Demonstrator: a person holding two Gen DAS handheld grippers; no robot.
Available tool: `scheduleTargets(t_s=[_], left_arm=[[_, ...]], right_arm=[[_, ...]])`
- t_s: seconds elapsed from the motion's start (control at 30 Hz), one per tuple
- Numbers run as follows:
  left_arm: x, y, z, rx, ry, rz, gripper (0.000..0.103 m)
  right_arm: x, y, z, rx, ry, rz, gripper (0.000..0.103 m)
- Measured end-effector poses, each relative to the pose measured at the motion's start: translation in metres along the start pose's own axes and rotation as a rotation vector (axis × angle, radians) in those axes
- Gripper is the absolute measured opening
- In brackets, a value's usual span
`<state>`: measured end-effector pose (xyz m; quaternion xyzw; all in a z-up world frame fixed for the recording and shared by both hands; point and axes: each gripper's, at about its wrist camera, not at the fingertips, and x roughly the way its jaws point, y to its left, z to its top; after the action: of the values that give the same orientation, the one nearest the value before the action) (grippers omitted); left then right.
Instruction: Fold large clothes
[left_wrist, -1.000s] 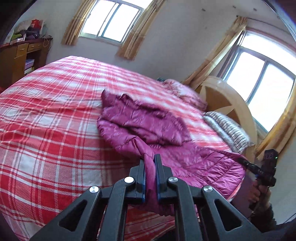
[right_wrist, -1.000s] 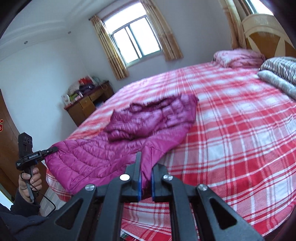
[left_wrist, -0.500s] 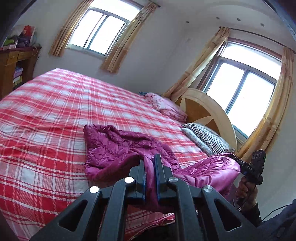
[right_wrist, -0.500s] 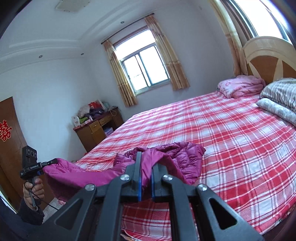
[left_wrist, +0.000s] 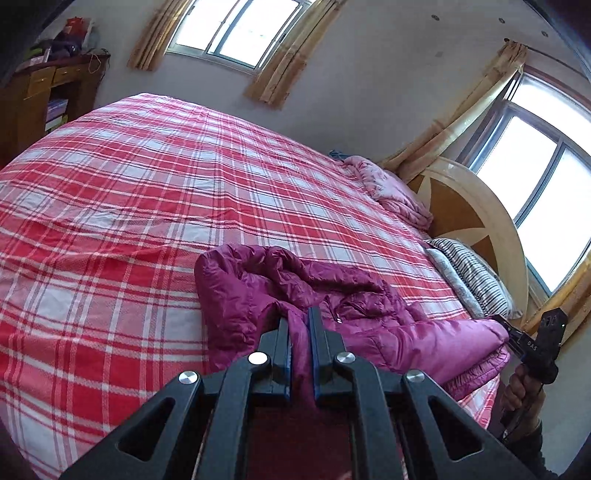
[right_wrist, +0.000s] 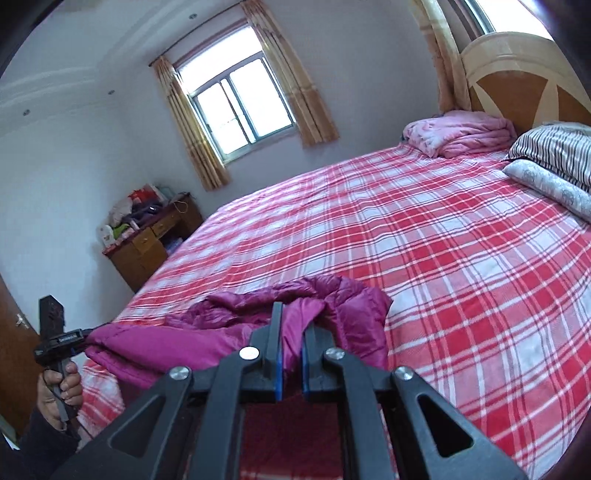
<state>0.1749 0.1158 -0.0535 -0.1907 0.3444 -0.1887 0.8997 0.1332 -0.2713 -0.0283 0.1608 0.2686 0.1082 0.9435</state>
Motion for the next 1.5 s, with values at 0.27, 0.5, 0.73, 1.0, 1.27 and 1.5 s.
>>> scheduleTargets(t_s=[0.27, 0.5, 0.73, 1.0, 1.27, 1.5], left_arm=[[0.074, 0.017, 0.026, 0.040, 0.044, 0.102, 0.007], [0.116, 0.024, 0.032, 0.060, 0.078, 0.165, 0.009], [0.099, 0.036, 0.023, 0.011, 0.030, 0.139, 0.016], [0.041, 0.029, 0.035, 0.006, -0.212, 0.273, 0.081], [0.061, -0.066, 0.011, 0.326, -0.248, 0.317, 0.090], [0.137, -0.040, -0.027, 0.409, -0.081, 0.625, 0.090]], right_arm=[[0.078, -0.030, 0.017, 0.053, 0.064, -0.097, 0.009], [0.127, -0.049, 0.018, 0.090, 0.124, -0.149, 0.009], [0.151, -0.054, 0.013, 0.080, 0.170, -0.153, 0.009], [0.167, -0.047, 0.018, 0.043, 0.188, -0.188, 0.010], [0.166, -0.017, 0.031, -0.011, 0.155, -0.249, 0.032], [0.144, 0.003, 0.047, -0.002, 0.036, -0.155, 0.101]])
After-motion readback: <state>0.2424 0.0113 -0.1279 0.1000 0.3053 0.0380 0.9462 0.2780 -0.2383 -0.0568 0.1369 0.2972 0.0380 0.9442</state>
